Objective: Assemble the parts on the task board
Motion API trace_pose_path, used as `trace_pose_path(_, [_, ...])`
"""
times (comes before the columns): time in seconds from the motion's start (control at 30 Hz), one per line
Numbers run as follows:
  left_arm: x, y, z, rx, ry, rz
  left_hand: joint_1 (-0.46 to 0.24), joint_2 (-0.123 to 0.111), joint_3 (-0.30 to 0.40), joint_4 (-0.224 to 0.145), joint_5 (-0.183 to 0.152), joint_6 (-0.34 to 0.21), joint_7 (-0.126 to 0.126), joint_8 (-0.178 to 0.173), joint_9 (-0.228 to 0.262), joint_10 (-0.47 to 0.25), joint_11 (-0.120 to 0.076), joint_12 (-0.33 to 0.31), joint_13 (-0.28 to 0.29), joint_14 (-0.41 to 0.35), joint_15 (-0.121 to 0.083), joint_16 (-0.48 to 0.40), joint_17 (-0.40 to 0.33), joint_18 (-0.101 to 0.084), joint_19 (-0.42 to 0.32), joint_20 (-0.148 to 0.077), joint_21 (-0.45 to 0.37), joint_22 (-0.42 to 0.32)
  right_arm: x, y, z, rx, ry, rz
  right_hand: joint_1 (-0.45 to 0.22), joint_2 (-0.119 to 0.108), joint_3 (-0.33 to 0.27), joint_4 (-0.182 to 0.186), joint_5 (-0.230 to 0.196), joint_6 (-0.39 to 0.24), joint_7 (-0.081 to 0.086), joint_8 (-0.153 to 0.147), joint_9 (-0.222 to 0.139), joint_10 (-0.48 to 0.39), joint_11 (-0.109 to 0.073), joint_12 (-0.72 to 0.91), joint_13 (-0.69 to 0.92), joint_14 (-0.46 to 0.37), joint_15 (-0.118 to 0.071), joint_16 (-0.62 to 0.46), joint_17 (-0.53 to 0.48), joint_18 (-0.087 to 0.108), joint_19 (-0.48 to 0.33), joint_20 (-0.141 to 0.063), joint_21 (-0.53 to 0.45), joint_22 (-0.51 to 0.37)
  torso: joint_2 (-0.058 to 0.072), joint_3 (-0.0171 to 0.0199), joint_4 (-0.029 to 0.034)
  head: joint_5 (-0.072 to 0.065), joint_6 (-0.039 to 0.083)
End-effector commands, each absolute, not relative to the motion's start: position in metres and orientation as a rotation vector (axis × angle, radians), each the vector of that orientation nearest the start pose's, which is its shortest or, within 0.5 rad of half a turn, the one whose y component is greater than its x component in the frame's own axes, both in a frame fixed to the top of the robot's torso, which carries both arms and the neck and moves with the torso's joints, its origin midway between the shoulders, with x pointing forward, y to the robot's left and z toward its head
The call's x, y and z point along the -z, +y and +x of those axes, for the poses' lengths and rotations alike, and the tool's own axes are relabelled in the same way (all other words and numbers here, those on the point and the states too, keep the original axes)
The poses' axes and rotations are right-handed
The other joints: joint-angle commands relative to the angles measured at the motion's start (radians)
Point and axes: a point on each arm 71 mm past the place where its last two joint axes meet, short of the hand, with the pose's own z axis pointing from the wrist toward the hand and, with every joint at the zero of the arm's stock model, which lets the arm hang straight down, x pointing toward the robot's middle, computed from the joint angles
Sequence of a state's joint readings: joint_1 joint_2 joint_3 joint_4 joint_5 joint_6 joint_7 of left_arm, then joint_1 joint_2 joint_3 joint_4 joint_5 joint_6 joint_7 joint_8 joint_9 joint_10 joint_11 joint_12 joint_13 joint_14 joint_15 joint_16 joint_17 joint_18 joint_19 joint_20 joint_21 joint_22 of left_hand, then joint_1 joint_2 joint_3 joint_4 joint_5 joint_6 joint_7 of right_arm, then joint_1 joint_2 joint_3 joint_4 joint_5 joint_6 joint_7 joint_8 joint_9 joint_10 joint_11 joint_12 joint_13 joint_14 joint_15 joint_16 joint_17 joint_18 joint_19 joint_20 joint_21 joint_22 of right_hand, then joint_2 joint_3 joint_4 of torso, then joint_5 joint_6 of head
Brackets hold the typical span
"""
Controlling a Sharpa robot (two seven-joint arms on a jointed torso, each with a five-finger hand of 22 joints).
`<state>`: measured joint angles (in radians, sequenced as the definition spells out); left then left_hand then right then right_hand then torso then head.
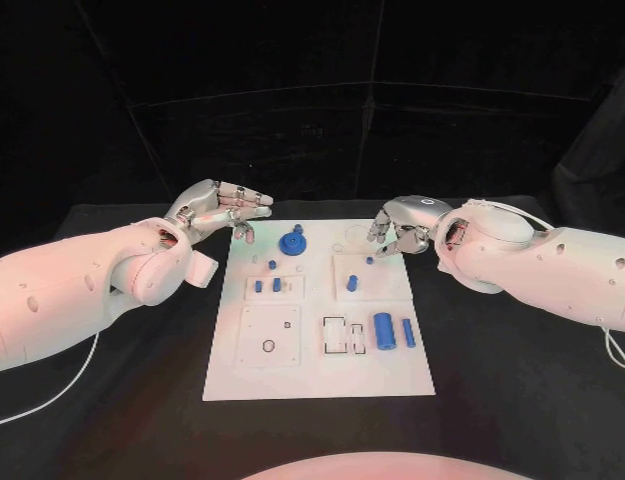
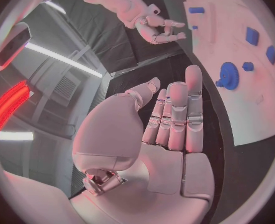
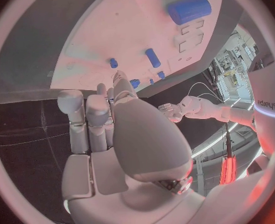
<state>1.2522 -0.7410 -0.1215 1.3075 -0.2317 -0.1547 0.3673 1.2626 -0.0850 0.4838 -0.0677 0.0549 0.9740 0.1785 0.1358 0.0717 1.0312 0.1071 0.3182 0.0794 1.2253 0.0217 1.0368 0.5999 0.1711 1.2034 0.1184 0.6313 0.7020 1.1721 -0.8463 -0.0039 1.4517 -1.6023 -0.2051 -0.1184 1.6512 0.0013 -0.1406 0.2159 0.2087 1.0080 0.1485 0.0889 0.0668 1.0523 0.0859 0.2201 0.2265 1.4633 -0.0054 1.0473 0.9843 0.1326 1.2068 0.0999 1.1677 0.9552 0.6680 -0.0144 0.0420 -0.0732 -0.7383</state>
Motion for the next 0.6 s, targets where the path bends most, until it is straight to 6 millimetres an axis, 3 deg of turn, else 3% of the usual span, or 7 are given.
trace_pose_path(0.03, [0.186,0.213,0.521,1.636,1.442,-1.004,-0.006,0.002,-0.006,0.001,-0.003,0.006,-0.001,0.006,-0.002,0.009,-0.001,0.005,0.002,-0.01,-0.001,-0.007,-0.008,0.012,-0.009,0.002,-0.007,-0.002,0.197,-0.218,0.495,-0.411,1.707,-0.367,0.001,-0.01,0.008,0.0,-0.005,-0.007,0.002,-0.007,-0.001,-0.006,-0.001,-0.009,-0.017,0.008,-0.001,0.006,0.001,-0.005,0.008,0.0,0.004,0.003,0.0,-0.0005,0.0026,-0.005,0.001])
trace_pose_path(0.3, [0.185,0.218,0.517,1.644,1.429,-1.026,-0.004,0.002,-0.009,-0.001,-0.003,0.008,-0.001,0.008,-0.002,0.01,-0.002,0.009,0.002,-0.02,-0.001,-0.018,-0.027,0.012,-0.011,0.002,-0.012,-0.006,0.205,-0.213,0.495,-0.406,1.729,-0.39,0.006,-0.01,0.019,-0.001,-0.007,-0.007,0.002,-0.013,0.0,-0.005,0.0,-0.023,-0.048,0.008,-0.001,0.008,0.003,-0.006,0.009,-0.001,0.007,0.007,0.002,0.0011,0.0008,-0.002,0.001])
trace_pose_path(0.43, [0.185,0.217,0.516,1.647,1.431,-1.029,-0.004,0.002,-0.01,-0.001,-0.003,0.008,0.0,0.008,-0.002,0.009,-0.001,0.011,0.002,-0.024,-0.001,-0.021,-0.032,0.012,-0.012,0.002,-0.014,-0.007,0.209,-0.211,0.496,-0.407,1.739,-0.396,0.009,-0.007,0.026,-0.001,-0.011,-0.005,0.002,-0.015,0.0,-0.003,0.001,-0.029,-0.064,0.008,0.001,0.007,0.002,-0.006,0.01,-0.001,0.008,0.009,0.002,-0.0002,0.0018,-0.003,0.001])
trace_pose_path(0.6, [0.185,0.216,0.515,1.652,1.437,-1.031,-0.005,0.002,-0.013,-0.001,-0.003,0.006,0.002,0.008,-0.003,0.007,0.0,0.013,0.002,-0.03,0.0,-0.026,-0.042,0.012,-0.014,0.003,-0.018,-0.01,0.213,-0.209,0.496,-0.407,1.756,-0.402,0.023,0.004,0.061,-0.003,-0.052,0.008,0.001,-0.017,0.001,0.017,0.0,-0.039,-0.102,0.007,0.001,0.008,0.002,-0.008,0.016,0.001,0.017,0.022,0.002,0.0001,0.0023,-0.001,-0.001])
